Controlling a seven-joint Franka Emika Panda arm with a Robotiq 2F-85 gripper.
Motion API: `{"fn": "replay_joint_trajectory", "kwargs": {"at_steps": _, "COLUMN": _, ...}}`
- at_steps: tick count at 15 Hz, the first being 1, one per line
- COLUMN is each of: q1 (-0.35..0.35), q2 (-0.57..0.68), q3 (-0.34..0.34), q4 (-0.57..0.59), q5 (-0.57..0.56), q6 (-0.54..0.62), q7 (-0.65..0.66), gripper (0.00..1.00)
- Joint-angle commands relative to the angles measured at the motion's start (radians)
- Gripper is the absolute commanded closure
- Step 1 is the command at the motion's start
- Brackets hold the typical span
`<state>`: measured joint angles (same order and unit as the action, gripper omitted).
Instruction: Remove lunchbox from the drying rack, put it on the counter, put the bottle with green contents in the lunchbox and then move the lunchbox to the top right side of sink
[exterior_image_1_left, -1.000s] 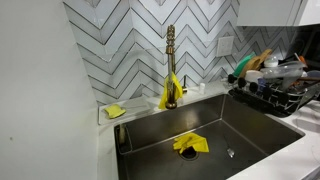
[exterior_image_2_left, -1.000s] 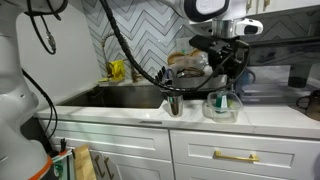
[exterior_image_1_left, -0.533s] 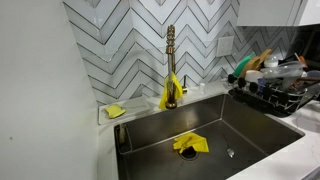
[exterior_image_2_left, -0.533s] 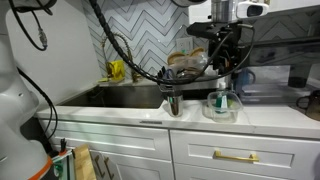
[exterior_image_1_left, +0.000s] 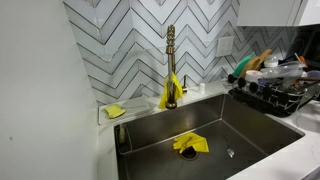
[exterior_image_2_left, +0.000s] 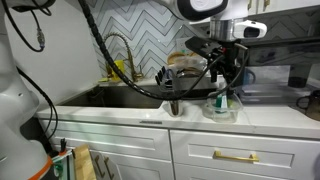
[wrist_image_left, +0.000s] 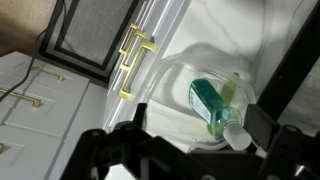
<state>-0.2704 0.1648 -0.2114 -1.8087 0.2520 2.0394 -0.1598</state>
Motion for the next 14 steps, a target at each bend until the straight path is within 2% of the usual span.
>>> {"fn": "replay_joint_trajectory", "kwargs": {"at_steps": 1, "q1": 0.001, "q2": 0.029, "q3": -0.016, "q4": 0.000, "q5": -0.081, "q6": -0.015, "q7": 0.061, "gripper": 0.00}}
{"fn": "replay_joint_trajectory", "kwargs": {"at_steps": 5, "q1": -0.011, "q2": 0.082, "q3": -0.028, "q4": -0.009, "q5": -0.106, "q6": 0.021, "q7": 0.106, "gripper": 0.00}}
{"fn": "replay_joint_trajectory", "kwargs": {"at_steps": 10, "q1": -0.027, "q2": 0.149, "q3": -0.015, "q4": -0.002, "q5": -0.027, "q6": 0.111, "q7": 0.150, "gripper": 0.00}}
{"fn": "replay_joint_trajectory", "kwargs": {"at_steps": 11, "q1": -0.028, "q2": 0.157, "q3": -0.012, "q4": 0.003, "q5": -0.015, "q6": 0.113, "q7": 0.157, "gripper": 0.06}}
{"fn": "replay_joint_trajectory", "kwargs": {"at_steps": 12, "q1": -0.028, "q2": 0.167, "q3": -0.011, "q4": 0.008, "q5": -0.005, "q6": 0.114, "q7": 0.166, "gripper": 0.27}}
{"fn": "replay_joint_trajectory", "kwargs": {"at_steps": 14, "q1": -0.027, "q2": 0.185, "q3": -0.013, "q4": 0.017, "q5": 0.000, "q6": 0.083, "q7": 0.191, "gripper": 0.32}}
